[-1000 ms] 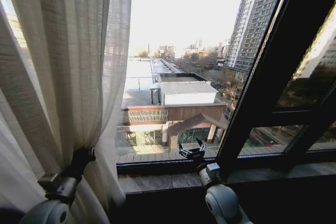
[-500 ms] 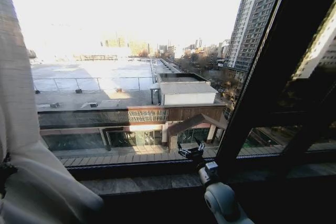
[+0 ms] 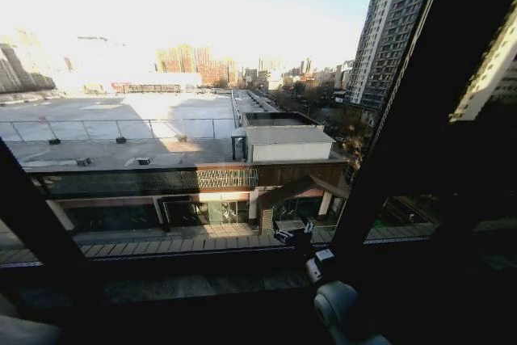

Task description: Open the curtains by pulling them apart, changing their state from closed to fully open.

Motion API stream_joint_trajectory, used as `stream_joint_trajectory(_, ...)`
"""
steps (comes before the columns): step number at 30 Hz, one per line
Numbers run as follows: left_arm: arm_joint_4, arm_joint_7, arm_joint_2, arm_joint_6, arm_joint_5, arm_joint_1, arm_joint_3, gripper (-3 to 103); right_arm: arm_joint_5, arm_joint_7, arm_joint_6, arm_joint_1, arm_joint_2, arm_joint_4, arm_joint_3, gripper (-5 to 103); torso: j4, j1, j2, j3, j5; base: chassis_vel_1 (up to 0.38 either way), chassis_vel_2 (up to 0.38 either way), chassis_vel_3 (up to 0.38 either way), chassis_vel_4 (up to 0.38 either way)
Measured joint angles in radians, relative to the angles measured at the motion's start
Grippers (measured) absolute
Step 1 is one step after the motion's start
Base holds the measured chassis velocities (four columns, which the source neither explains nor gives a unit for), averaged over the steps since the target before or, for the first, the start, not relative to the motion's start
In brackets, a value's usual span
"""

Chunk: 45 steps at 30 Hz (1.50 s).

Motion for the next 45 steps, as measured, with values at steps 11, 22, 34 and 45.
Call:
stream_joint_trajectory(11, -0.241, 0.542, -0.137, -0.152, -0.022, 0.199, 0.141, 66, 0.027, 0.009, -0.029, 0.003, 0.002, 0.022, 0.007, 100, -0.0002, 0.0, 0.0, 0.0, 0.0003, 0.0, 0.0, 0.0, 0.0)
stream_joint_trajectory(22, -0.266, 0.641, -0.19, -0.19, -0.085, 0.254, 0.226, 100, 0.081, 0.055, -0.109, 0.016, -0.009, 0.071, 0.023, 100, -0.0001, 0.0, 0.0, 0.0, 0.0001, 0.0, 0.0, 0.0, 0.0)
stream_joint_trajectory(34, -0.273, 0.636, -0.203, -0.19, -0.046, 0.246, 0.257, 100, 0.083, 0.056, -0.109, 0.011, -0.013, 0.075, 0.037, 100, 0.0, 0.0, 0.0, 0.0, -0.0002, -0.039, -0.102, 0.035, 0.114)
stream_joint_trajectory(45, -0.287, 0.635, -0.228, -0.206, -0.023, 0.256, 0.269, 100, 0.084, 0.058, -0.108, 0.011, -0.015, 0.076, 0.035, 100, -0.0002, 0.0, 0.0, 0.0, 0.0, -0.175, -0.344, 0.168, 0.357)
